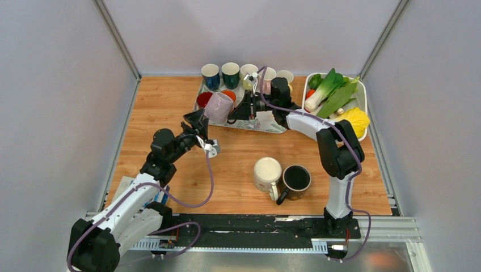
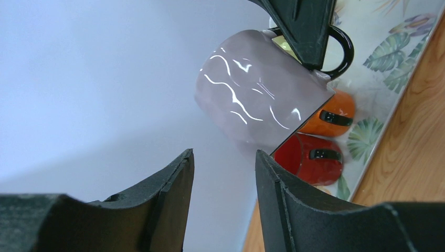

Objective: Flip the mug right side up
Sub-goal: Turn over the cup at the center of the board.

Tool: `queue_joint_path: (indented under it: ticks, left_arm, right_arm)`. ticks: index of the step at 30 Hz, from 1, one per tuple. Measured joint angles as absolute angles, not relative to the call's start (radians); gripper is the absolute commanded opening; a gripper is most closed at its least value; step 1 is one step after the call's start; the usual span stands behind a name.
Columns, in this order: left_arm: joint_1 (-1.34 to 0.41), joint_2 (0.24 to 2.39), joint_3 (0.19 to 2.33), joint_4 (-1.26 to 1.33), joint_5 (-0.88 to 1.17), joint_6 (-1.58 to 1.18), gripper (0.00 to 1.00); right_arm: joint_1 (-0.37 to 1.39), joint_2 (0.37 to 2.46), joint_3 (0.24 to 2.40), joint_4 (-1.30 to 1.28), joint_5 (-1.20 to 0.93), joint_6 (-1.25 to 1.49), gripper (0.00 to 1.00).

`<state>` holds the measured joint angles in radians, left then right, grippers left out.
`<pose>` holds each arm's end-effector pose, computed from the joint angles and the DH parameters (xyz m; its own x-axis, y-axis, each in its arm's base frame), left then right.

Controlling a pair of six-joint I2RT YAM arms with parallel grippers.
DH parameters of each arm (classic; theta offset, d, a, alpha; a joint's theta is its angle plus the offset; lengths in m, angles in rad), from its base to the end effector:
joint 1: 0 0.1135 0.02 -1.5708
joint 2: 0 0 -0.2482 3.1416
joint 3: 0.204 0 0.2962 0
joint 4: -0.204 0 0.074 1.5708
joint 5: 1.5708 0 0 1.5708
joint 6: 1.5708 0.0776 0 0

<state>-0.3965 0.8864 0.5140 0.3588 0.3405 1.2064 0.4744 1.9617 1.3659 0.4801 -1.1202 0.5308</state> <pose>0.2688 -0.1406 0.2542 0.6235 0.6937 -0.3606 0.2512 0.2590 0.9326 0.4088 0.2884 0.2174 -0.5919 -0.0561 -0.8040 -0.8056 0.0085 0.5925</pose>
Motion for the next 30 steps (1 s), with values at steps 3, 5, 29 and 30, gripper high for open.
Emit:
queue_joint_path:
  ticks: [3,5,29,30]
  left_arm:
    - [-0.398,0.888,0.494,0.379,0.357,1.261,0.58]
    - [-0.398,0.887,0.487,0.392,0.366,1.288,0.59]
    - [-0.471,1.197,0.429,0.895,0.245,1.5,0.28]
    - [-0.471,1.202,0.43,0.901,0.243,1.502,0.24]
  right_arm:
    - [0.467,1.962,1.366,0.487,-1.127,0.547,0.0]
    - [0.461,1.962,1.366,0.49,-1.13,0.558,0.0]
    - [0.45,1.956,1.376,0.483,-1.161,0.584,0.09]
    - [0.45,1.956,1.377,0.482,-1.16,0.587,0.11]
